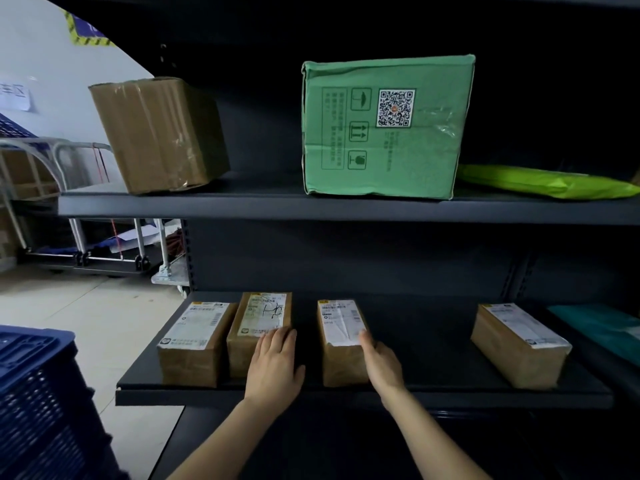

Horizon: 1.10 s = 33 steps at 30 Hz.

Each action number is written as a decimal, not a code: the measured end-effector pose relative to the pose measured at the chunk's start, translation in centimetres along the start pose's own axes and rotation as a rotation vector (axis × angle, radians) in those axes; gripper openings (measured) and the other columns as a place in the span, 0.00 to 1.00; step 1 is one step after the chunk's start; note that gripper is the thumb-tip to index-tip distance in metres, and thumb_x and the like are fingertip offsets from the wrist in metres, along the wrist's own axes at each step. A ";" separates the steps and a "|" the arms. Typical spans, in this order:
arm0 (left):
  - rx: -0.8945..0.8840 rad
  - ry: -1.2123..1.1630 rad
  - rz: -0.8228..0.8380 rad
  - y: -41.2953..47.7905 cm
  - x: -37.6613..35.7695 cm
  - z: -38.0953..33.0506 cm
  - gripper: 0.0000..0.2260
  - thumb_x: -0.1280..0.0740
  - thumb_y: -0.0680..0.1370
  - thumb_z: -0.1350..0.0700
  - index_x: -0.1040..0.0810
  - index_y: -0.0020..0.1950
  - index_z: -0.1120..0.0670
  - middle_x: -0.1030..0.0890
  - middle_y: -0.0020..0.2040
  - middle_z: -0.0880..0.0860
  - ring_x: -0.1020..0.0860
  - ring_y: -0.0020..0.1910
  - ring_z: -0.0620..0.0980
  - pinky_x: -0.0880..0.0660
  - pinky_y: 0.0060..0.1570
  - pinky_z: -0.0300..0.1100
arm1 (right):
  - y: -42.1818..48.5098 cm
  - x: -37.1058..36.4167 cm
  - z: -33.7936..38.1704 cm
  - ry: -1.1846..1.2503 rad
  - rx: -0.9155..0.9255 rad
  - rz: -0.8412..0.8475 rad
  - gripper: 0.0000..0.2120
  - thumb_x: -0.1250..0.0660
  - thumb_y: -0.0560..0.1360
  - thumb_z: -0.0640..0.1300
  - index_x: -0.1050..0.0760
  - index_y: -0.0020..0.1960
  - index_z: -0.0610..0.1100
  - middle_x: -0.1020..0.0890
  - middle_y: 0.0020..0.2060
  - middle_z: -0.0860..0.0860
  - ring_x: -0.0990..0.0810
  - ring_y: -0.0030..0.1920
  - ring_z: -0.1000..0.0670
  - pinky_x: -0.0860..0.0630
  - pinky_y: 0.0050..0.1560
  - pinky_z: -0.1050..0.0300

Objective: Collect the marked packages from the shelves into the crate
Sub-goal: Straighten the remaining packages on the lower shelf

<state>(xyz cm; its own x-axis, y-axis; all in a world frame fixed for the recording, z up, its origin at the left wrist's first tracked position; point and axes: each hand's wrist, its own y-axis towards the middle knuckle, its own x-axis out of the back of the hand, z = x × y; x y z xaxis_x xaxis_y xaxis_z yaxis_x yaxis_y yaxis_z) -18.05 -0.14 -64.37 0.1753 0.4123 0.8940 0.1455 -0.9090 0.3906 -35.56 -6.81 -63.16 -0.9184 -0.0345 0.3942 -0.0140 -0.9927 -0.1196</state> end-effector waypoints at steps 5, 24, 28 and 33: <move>-0.002 -0.002 0.004 0.0 0.0 0.0 0.29 0.39 0.78 0.48 0.43 0.76 0.53 0.40 0.76 0.52 0.46 0.77 0.51 0.55 0.75 0.44 | 0.0 -0.1 0.0 -0.004 0.026 0.035 0.27 0.48 0.77 0.61 0.27 0.61 0.41 0.22 0.57 0.45 0.25 0.50 0.48 0.31 0.50 0.57; -0.044 0.162 0.087 0.4 1.9 1.2 0.36 0.41 0.77 0.40 0.51 0.78 0.54 0.45 0.78 0.52 0.49 0.77 0.51 0.58 0.75 0.47 | -1.1 2.9 -1.0 -0.834 0.586 -0.100 0.37 0.46 0.75 0.64 0.49 0.75 0.44 0.41 0.74 0.47 0.45 0.74 0.47 0.45 0.72 0.55; -0.036 0.196 0.234 -0.1 3.0 0.8 0.36 0.43 0.77 0.39 0.54 0.78 0.54 0.48 0.79 0.53 0.52 0.78 0.52 0.62 0.74 0.48 | -2.1 3.8 -0.1 -0.890 0.495 0.008 0.37 0.45 0.75 0.64 0.51 0.76 0.45 0.44 0.75 0.47 0.48 0.75 0.47 0.47 0.73 0.54; -0.012 0.155 0.309 0.0 7.0 -0.4 0.37 0.41 0.77 0.40 0.55 0.78 0.53 0.48 0.78 0.52 0.52 0.78 0.52 0.63 0.74 0.47 | -4.8 6.5 3.7 -0.905 0.400 0.092 0.37 0.44 0.75 0.63 0.51 0.76 0.45 0.45 0.75 0.48 0.48 0.75 0.48 0.46 0.73 0.54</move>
<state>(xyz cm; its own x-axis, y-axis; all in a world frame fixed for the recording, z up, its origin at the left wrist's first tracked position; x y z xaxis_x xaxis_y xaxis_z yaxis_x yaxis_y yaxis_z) -17.21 2.76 -58.00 0.0590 0.1043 0.9928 0.0967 -0.9904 0.0983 -40.00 -2.75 -56.62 -0.2592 -0.0233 0.9655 0.3296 -0.9418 0.0657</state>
